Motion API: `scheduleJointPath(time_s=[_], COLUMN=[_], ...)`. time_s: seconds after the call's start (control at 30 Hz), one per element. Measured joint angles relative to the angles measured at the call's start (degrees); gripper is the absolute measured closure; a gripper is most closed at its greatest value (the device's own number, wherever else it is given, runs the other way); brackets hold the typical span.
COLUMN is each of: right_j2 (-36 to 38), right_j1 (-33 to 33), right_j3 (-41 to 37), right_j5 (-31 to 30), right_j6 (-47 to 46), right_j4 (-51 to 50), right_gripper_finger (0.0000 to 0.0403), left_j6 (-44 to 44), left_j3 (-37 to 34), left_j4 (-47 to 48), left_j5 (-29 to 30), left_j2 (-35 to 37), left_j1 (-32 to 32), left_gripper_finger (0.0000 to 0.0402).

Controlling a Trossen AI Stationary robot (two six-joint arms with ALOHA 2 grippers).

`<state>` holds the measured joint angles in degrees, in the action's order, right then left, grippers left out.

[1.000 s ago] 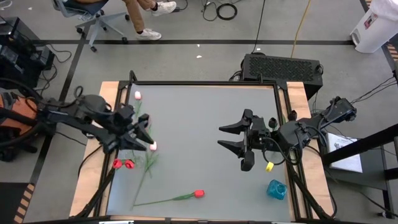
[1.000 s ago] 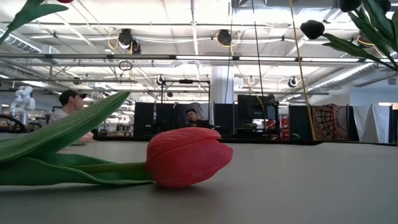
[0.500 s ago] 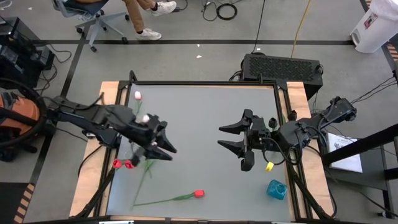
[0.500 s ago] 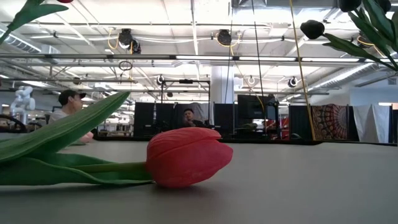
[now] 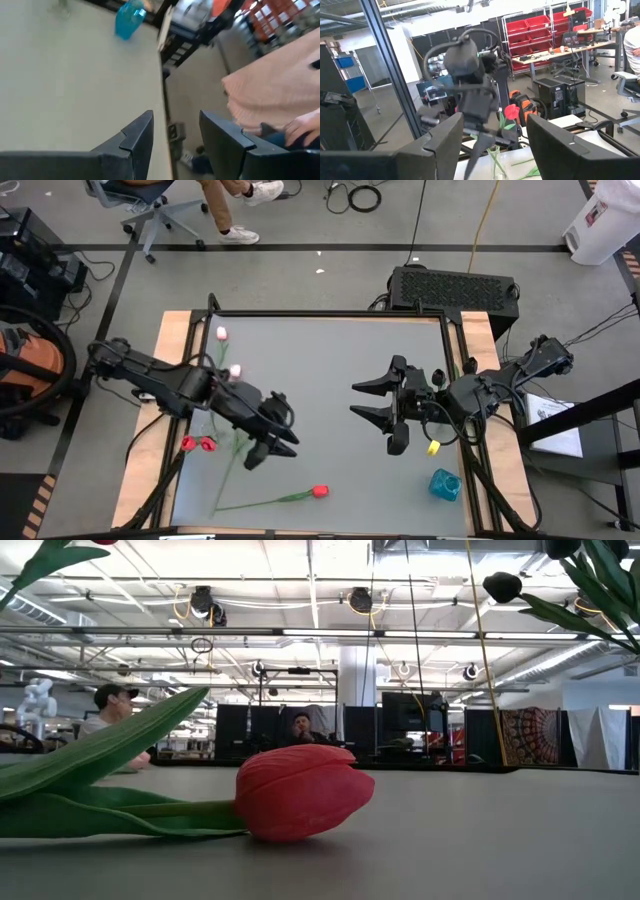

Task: Sort flowers into vase by color
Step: Put the red tulip into the left transparent vase

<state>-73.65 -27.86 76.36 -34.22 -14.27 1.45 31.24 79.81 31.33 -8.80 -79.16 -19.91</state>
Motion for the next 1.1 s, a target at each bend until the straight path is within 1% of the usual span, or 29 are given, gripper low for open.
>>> scheduleJointPath(time_s=[0.23, 0.37, 0.53, 0.73, 0.93, 1.1], right_j2=[0.0, 0.0, 0.0, 0.0, 0.0, 0.0], right_j1=[0.0, 0.0, 0.0, 0.0, 0.0, 0.0], right_j3=[0.0, 0.0, 0.0, 0.0, 0.0, 0.0], right_j5=[0.0, 0.0, 0.0, 0.0, 0.0, 0.0], right_j6=[0.0, 0.0, 0.0, 0.0, 0.0, 0.0], right_j4=[0.0, 0.0, 0.0, 0.0, 0.0, 0.0], right_gripper_finger=[0.0192, 0.0192, 0.0192, 0.0192, 0.0192, 0.0192], left_j6=[1.2, 1.5, 1.4, 1.5, 1.4, 1.4], left_j3=[0.3, 0.3, 0.3, 0.3, 0.3, 0.3], left_j4=[7.0, 8.7, 8.1, 8.2, 8.2, 8.0], left_j5=[1.5, 1.6, 1.5, 0.0, -0.2, 0.2], left_j2=[-3.6, -6.0, -9.3, -13.2, -15.8, -17.6], left_j1=[-0.4, -0.5, -1.3, -3.3, -4.9, -5.0], left_gripper_finger=[0.0236, 0.0236, 0.0236, 0.0236, 0.0236, 0.0236])
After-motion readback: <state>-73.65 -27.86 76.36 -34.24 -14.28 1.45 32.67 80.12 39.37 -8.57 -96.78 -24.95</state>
